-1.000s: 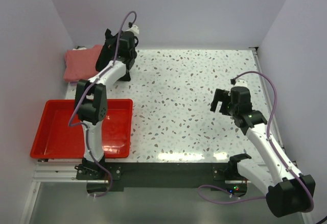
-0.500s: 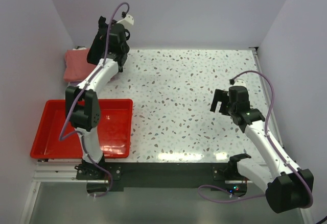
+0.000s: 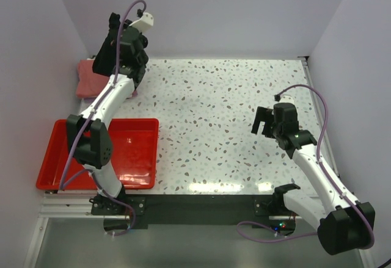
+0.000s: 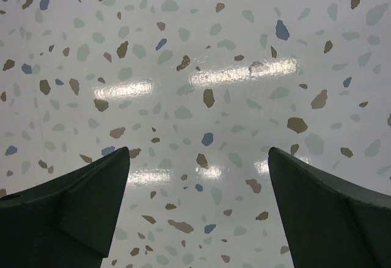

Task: Fold and stack the t-shirts
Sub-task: Neatly place the folded tshirt to the corner

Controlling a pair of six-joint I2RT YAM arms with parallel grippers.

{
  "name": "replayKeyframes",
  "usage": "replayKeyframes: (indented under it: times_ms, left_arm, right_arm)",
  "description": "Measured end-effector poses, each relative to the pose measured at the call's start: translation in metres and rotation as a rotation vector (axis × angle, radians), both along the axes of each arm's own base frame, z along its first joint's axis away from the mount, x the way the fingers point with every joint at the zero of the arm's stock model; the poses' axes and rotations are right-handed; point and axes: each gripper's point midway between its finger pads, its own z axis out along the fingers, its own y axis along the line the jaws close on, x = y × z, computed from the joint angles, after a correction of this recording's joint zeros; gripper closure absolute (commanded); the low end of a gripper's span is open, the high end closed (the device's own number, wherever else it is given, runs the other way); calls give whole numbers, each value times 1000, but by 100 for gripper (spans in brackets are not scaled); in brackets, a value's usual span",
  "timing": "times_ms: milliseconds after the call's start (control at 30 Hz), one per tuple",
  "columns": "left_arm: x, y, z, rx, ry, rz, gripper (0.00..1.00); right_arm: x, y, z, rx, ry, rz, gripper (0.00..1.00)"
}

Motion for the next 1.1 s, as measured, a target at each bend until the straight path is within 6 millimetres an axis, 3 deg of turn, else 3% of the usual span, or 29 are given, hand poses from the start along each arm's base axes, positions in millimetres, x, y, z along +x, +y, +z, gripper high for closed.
replayKeyframes:
  times_ms: [267, 467, 800, 1100]
  left_arm:
    - [-3, 2, -18, 1, 24, 1, 100]
    - [4, 16, -26, -1, 12, 32, 100]
    - [30, 60, -81, 20, 96, 106, 100]
    - [45, 110, -96, -12, 67, 173, 100]
  right_arm:
    - [0, 0, -1, -2, 4, -1, 1]
    - [1, -4, -2, -17, 6, -16, 1]
    - [2, -8, -12, -44, 41, -33, 1]
    - [2, -10, -18, -59, 63, -41, 1]
